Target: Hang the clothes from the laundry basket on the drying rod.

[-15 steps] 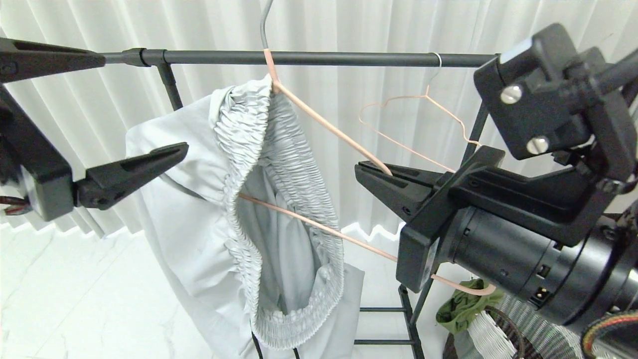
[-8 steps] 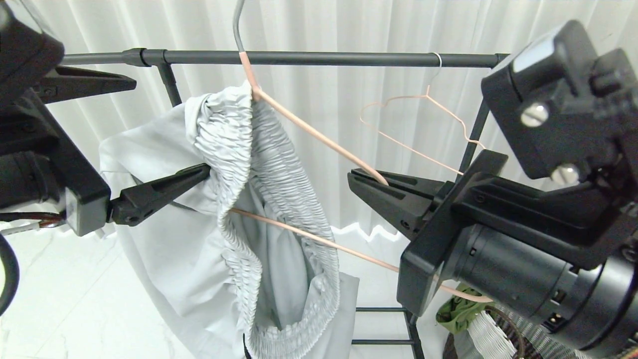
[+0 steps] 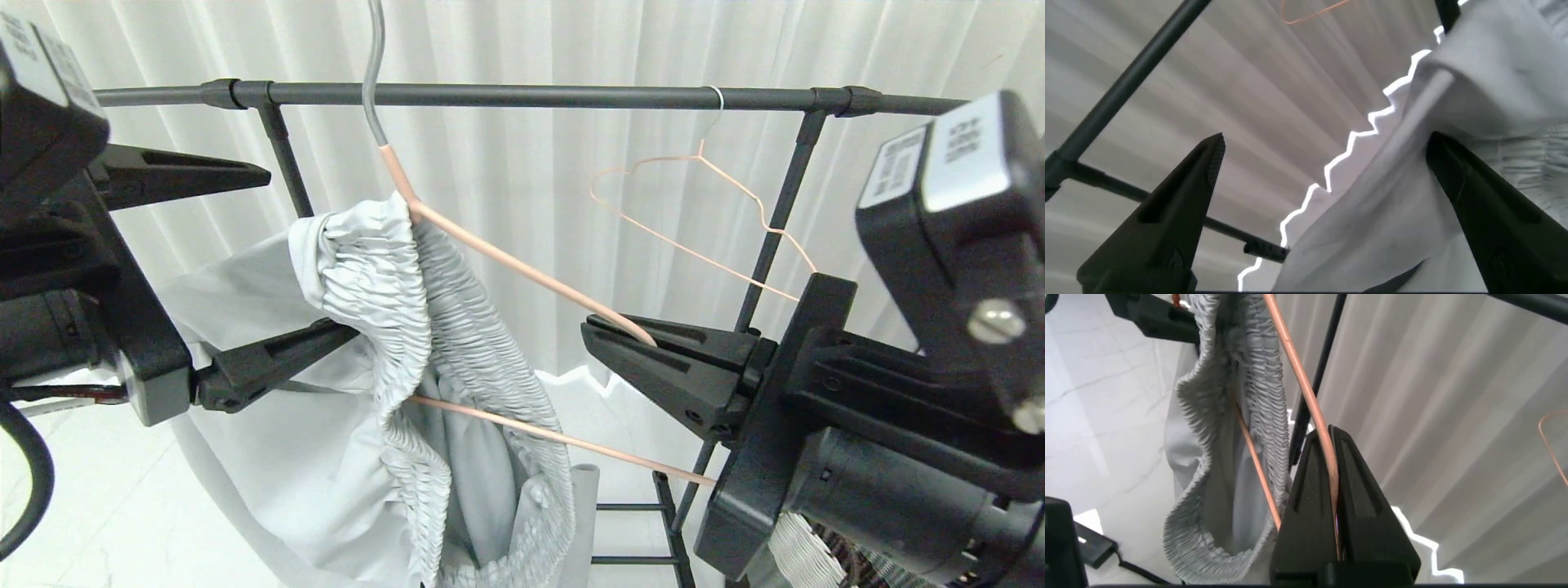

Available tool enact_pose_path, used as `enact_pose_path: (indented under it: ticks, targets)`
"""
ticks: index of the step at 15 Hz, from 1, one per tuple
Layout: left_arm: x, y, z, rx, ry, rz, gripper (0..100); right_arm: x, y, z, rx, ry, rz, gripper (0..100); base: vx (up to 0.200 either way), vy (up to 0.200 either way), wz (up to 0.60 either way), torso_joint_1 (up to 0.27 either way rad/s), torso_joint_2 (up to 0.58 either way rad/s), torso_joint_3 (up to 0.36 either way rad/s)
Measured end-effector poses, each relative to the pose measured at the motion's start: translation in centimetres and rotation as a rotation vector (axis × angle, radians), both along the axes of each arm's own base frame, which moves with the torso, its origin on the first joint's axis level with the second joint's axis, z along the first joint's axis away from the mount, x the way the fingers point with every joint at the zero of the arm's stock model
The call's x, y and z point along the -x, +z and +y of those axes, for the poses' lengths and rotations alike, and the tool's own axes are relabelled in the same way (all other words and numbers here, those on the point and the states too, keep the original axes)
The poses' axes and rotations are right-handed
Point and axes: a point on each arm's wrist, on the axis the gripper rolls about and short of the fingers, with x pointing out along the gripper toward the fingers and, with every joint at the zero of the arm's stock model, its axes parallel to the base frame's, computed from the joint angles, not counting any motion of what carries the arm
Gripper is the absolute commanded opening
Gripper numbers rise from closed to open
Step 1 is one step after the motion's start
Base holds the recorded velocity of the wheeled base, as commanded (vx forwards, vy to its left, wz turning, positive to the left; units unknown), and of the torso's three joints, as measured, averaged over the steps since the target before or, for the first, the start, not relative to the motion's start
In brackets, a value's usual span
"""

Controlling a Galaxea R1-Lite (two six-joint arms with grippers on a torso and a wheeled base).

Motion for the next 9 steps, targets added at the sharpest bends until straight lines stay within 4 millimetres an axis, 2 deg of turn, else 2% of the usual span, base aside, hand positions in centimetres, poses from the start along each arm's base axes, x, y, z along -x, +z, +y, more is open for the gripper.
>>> enact_pose_path:
  ticks: [4,5,9]
  targets:
    - [-0.03,-0.21,-0.03,0.001,-0.036,0.010,100,0.21,0.06,-0.07,0.007,0.038,-0.012,0,0.000,0.000,0.00,0.000,0.00,0.000]
    - [-0.02,-0.33,-0.04,0.000,-0.042,0.014,0,0.21,0.05,-0.07,0.008,0.038,-0.013,0,0.000,0.000,0.00,0.000,0.00,0.000]
    - [-0.02,-0.72,-0.06,-0.006,-0.048,0.026,0,0.27,0.04,-0.05,0.009,0.043,-0.013,0,0.000,0.000,0.00,0.000,0.00,0.000]
